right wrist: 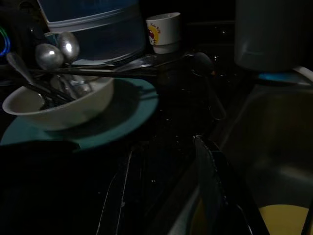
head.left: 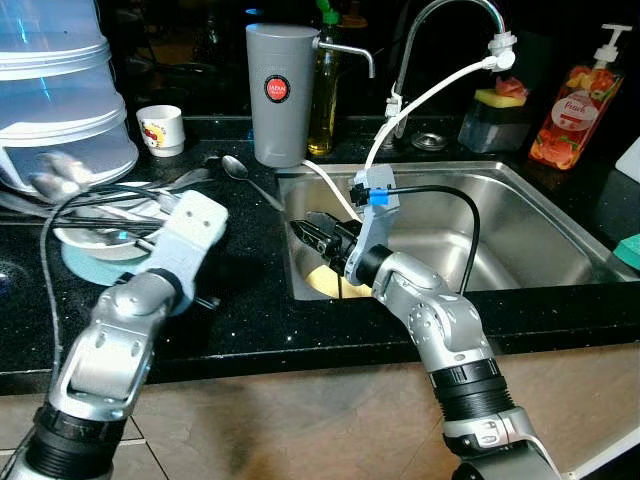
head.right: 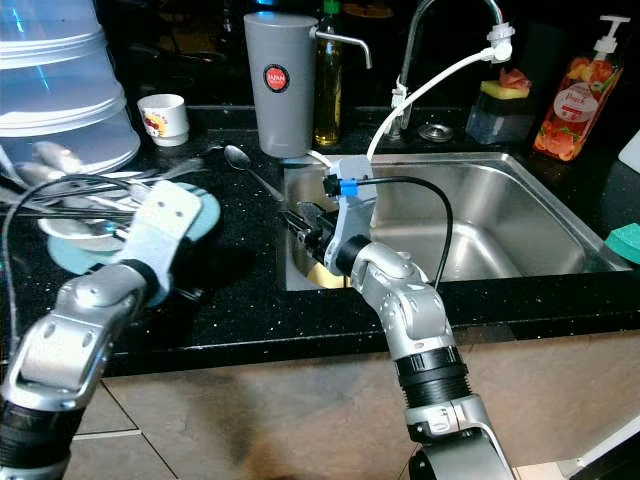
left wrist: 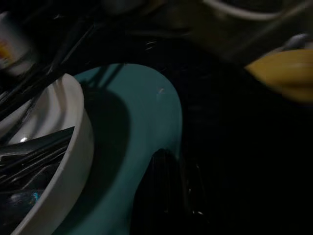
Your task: Kitchen organization
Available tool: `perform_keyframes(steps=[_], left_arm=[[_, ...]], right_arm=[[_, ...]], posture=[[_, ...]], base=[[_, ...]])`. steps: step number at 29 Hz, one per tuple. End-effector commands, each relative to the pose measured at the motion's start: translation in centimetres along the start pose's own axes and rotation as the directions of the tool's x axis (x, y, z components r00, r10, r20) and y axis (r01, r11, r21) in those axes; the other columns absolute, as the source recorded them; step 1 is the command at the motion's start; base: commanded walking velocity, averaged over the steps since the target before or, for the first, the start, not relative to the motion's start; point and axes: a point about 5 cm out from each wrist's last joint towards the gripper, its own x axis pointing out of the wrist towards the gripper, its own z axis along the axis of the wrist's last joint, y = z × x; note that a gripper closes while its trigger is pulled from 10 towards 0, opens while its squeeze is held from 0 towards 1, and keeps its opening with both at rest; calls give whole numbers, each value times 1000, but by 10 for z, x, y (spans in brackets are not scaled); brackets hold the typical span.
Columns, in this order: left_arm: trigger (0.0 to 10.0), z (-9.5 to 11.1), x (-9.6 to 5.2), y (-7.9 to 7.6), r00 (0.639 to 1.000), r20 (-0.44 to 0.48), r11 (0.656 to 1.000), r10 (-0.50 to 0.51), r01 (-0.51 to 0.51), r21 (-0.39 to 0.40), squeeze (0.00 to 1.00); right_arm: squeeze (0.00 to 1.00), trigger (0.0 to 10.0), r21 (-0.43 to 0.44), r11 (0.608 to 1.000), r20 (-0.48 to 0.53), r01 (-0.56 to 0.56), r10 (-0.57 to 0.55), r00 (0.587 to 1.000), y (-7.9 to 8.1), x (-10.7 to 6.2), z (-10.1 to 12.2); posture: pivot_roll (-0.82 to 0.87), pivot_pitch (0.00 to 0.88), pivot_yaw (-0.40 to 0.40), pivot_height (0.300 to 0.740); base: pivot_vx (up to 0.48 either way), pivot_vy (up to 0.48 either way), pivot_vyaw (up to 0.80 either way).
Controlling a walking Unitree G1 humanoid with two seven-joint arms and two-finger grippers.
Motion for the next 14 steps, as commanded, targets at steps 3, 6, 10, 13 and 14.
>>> perform_keyframes(steps=[3,6,10,13,14], left_arm=[[0,-17,8,-41,961,-55,960,-273,268,-75,0],[0,-12,3,-54,926,-3,925,-377,376,-50,0],[0,-10,-1,-61,901,12,901,-434,434,-25,0],[0,-11,0,-59,913,14,913,-408,408,-15,0],[0,-11,0,-59,913,14,913,-408,408,-15,0]], right_arm=[[0,10000,5,1000,-20,22,-22,1000,-5,-1,-3],[0,10000,5,1000,-21,27,-27,999,-6,-1,-3],[0,10000,4,1000,-21,30,-30,999,-6,-1,-3],[0,10000,6,1000,-19,31,-30,999,-6,0,-3],[0,10000,6,1000,-19,31,-30,999,-6,0,-3]], posture=[[34,73,-16,740],[36,77,-16,740],[36,77,-16,740],[37,77,-17,740],[37,77,-17,740]], base=[[0,0,0],[0,0,0],[0,0,0],[0,0,0],[0,0,0]])
